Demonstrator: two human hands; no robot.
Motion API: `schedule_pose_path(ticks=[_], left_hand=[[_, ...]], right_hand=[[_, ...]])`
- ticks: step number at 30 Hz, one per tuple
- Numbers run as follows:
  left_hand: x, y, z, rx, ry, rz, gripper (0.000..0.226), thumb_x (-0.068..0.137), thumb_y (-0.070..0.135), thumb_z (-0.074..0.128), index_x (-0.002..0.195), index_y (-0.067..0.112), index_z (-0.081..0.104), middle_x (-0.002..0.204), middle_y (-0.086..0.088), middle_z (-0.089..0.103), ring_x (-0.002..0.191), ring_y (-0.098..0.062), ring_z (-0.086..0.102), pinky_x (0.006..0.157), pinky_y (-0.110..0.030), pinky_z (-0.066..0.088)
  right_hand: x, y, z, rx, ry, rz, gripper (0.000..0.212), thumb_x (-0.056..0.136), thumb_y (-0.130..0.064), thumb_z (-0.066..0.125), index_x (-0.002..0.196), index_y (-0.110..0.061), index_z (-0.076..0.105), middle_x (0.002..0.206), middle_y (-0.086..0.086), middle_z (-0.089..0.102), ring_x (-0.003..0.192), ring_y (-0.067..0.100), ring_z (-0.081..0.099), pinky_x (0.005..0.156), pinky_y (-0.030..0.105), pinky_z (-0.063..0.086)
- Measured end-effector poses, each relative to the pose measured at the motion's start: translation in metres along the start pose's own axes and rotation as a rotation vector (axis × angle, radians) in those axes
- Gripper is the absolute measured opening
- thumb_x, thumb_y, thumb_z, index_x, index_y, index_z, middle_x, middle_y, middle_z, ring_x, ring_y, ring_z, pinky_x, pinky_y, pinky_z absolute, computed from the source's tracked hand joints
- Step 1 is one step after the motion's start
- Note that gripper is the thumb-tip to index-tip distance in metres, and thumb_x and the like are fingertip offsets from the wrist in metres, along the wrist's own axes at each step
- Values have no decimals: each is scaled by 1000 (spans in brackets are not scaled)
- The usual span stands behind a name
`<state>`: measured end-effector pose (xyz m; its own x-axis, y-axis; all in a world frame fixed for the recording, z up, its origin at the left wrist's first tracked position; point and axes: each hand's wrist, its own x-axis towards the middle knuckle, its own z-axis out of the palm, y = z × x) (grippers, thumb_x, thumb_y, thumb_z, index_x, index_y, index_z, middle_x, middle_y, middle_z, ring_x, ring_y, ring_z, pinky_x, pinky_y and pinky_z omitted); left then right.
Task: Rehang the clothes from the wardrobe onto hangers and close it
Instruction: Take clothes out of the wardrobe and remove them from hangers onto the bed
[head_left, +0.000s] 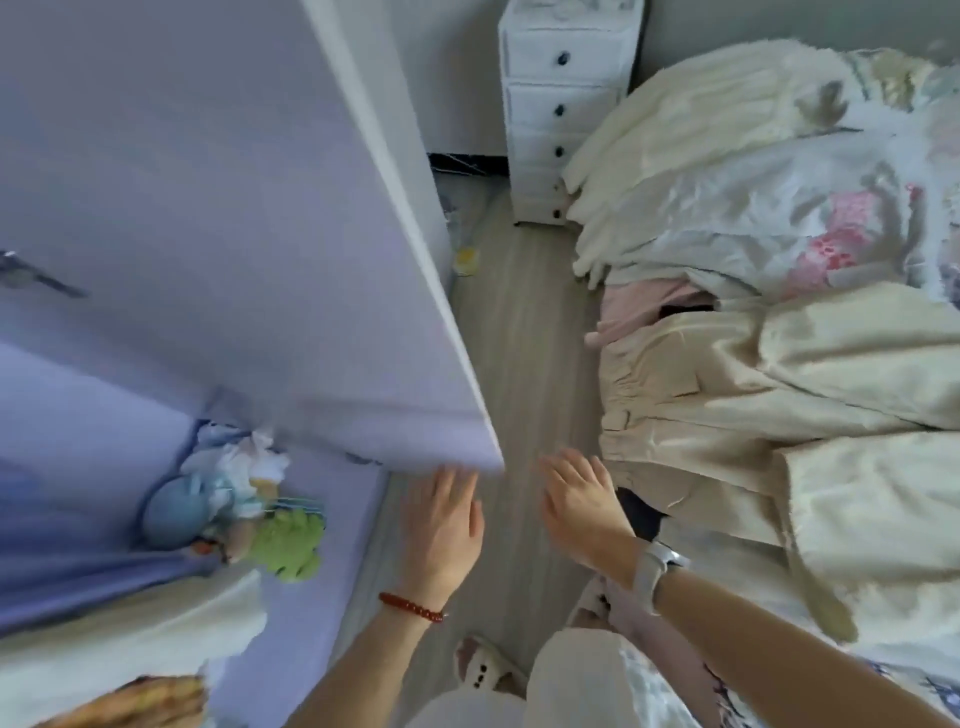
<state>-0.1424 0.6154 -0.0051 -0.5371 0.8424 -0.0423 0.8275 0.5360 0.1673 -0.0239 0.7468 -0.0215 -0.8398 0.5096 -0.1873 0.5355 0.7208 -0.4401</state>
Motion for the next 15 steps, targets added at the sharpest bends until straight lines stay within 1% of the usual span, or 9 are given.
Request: schedule_pose_path(ticks=[2,3,4,6,7,8,11,13,15], left_hand=[[-34,-56,-20,77,41,-168,41,60,12,80,99,10,70,101,-12,68,96,-30,66,79,-51,53],[-51,-83,-31,109,62,-244,42,58,12,82,99,10,71,101,-12,69,97,-31,65,78,-54,52],[-68,-110,-41,138,85,-312,43,58,12,83,99,9,71,102,-13,69,98,-32,65,78,-56,51],[-104,-159,-63,198,137,-437,42,59,13,82,99,10,71,104,-12,69,98,-31,65,79,-57,50],[-121,-179,-75,230,170,-501,39,62,14,80,100,11,71,105,-12,69,100,-30,65,80,-56,50],[-136,-198,-86,257,206,-564,35,66,16,74,101,12,71,107,-11,68,102,-30,64,81,-56,49],[-176,-242,-122,306,309,-723,34,70,20,57,101,11,70,108,-13,67,103,-31,63,82,-56,47],[-196,-264,-147,337,389,-793,35,76,22,49,102,11,70,110,-14,66,105,-31,62,84,-55,46],[-215,-284,-174,381,494,-843,39,80,23,41,106,13,68,115,-12,64,110,-30,59,86,-51,45]], right_hand=[[11,-57,14,-48,3,-157,36,81,-15,61,117,-10,60,125,8,58,124,31,47,103,52,32],[16,-85,20,-72,14,-232,36,78,-13,65,113,-9,63,122,9,61,121,33,51,99,55,35],[22,-114,25,-79,-3,-291,37,80,-15,63,116,-10,61,126,9,58,124,32,47,101,54,33],[34,-171,35,-106,-61,-398,41,91,-23,45,132,-16,46,142,1,41,137,21,27,111,43,18],[40,-195,41,-109,-70,-451,42,94,-26,38,135,-20,41,146,-3,35,139,16,21,112,39,13],[45,-219,47,-100,-64,-501,42,95,-28,35,137,-22,38,147,-5,32,140,14,18,113,37,11],[56,-295,53,-76,-72,-661,41,96,-28,33,136,-23,39,147,-6,33,139,12,20,112,33,13],[64,-342,53,-63,-83,-767,41,95,-26,35,135,-21,41,145,-3,37,137,13,26,111,30,18],[72,-390,50,-11,-76,-859,39,94,-22,38,132,-18,45,140,0,43,132,15,34,107,28,23]])
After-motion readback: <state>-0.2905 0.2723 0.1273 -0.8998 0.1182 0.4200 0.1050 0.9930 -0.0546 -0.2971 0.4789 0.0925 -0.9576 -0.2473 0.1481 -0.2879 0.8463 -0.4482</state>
